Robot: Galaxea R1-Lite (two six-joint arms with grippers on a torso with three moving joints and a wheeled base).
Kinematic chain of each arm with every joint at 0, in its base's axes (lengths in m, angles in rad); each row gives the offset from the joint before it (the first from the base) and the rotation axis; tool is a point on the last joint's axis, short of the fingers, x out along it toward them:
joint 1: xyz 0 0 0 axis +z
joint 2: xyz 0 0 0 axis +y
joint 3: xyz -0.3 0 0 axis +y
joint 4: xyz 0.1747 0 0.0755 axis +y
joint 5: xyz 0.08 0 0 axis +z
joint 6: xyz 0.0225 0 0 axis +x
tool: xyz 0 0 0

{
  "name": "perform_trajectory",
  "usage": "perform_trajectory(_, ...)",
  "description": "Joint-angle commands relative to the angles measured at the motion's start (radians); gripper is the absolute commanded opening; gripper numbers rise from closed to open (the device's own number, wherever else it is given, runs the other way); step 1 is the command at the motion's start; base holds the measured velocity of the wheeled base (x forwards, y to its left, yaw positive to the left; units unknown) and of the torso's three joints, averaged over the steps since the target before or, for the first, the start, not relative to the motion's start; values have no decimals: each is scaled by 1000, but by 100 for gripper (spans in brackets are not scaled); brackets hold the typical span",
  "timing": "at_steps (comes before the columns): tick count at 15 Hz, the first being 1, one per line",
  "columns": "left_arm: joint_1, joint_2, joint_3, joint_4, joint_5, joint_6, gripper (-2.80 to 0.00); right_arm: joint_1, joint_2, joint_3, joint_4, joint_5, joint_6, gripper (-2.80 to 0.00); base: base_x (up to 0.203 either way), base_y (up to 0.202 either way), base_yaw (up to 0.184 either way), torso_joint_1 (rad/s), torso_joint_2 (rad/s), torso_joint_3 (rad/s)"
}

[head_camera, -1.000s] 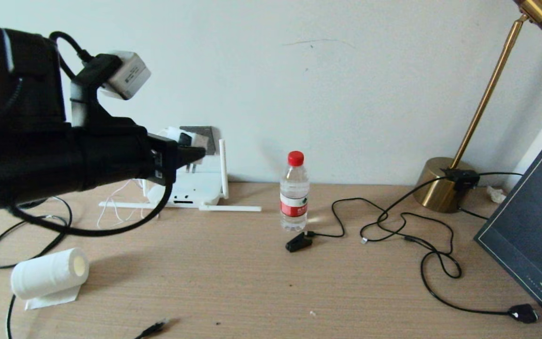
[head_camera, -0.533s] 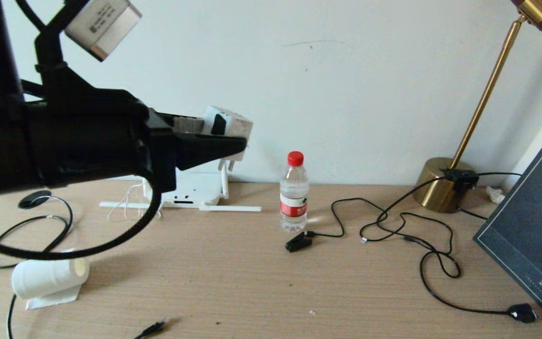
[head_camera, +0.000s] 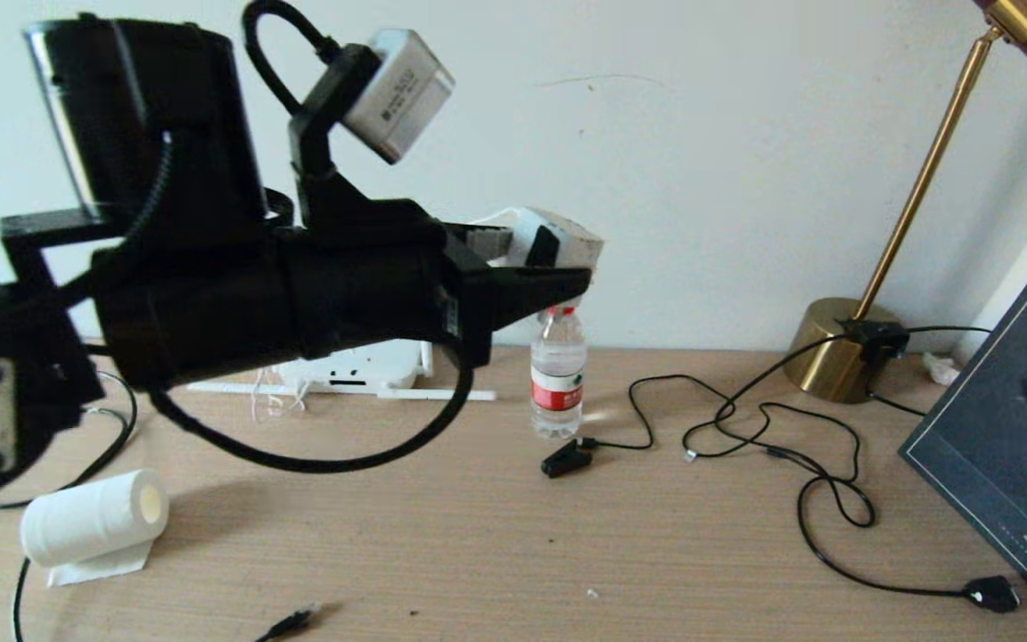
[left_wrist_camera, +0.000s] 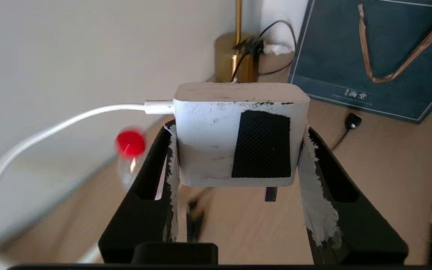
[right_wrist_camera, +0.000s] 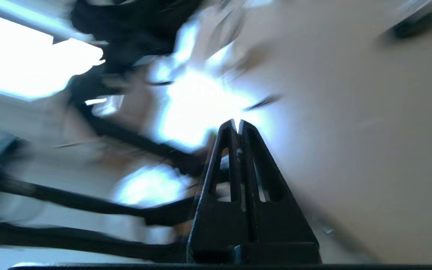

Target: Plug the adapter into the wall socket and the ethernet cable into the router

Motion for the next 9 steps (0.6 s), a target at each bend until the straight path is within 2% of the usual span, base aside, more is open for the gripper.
perform_trajectory(1, -23, 89, -1, -106, 4, 19, -280, 100, 217, -117, -22, 32, 148, 0, 0, 0, 0, 0, 0, 0)
perform_trajectory(5, -37, 92, 1, -112, -3, 31, -280, 203, 421, -249, -196, 54, 403, 0, 0, 0, 0, 0, 0, 0)
perform_trajectory(9, -52, 87, 3, -158, -18, 38, -280, 255, 575, -334, -428, 57, 617, 0, 0, 0, 0, 0, 0, 0)
